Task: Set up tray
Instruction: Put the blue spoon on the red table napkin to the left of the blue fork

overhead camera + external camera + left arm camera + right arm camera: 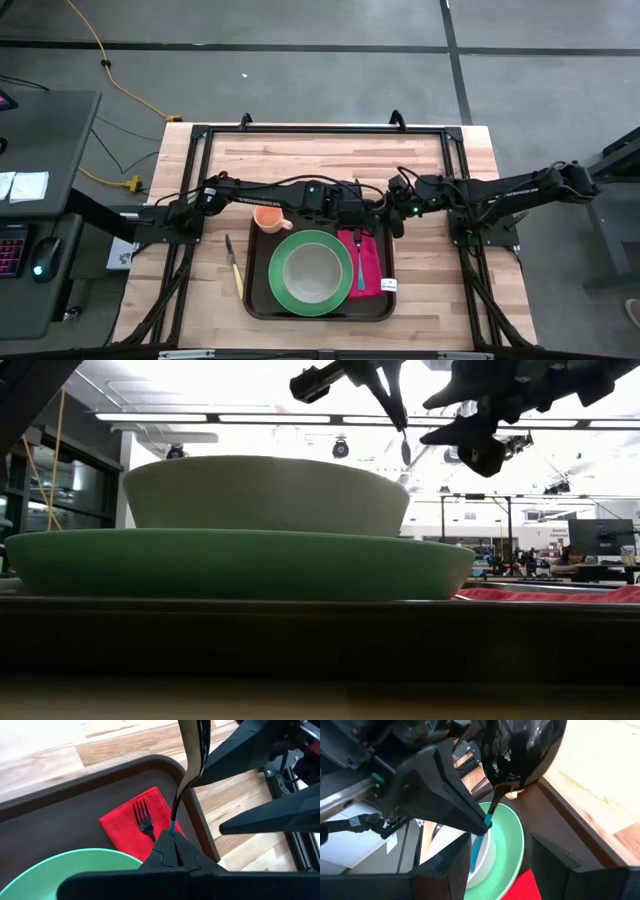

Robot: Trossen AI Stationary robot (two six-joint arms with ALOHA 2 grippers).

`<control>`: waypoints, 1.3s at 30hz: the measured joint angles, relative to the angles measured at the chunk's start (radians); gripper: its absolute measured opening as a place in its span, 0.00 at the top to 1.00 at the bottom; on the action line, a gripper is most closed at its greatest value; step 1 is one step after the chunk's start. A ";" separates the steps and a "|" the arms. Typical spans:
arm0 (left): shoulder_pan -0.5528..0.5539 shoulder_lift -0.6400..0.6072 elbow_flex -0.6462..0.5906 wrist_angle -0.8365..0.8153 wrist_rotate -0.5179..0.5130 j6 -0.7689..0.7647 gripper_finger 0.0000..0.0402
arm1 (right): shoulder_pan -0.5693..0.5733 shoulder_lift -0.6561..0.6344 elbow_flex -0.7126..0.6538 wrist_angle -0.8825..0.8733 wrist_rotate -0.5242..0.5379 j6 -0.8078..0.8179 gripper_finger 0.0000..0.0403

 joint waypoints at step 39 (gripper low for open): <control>-0.009 0.000 0.000 0.031 -0.051 0.003 0.99 | 0.000 0.008 0.000 0.053 0.063 0.022 0.58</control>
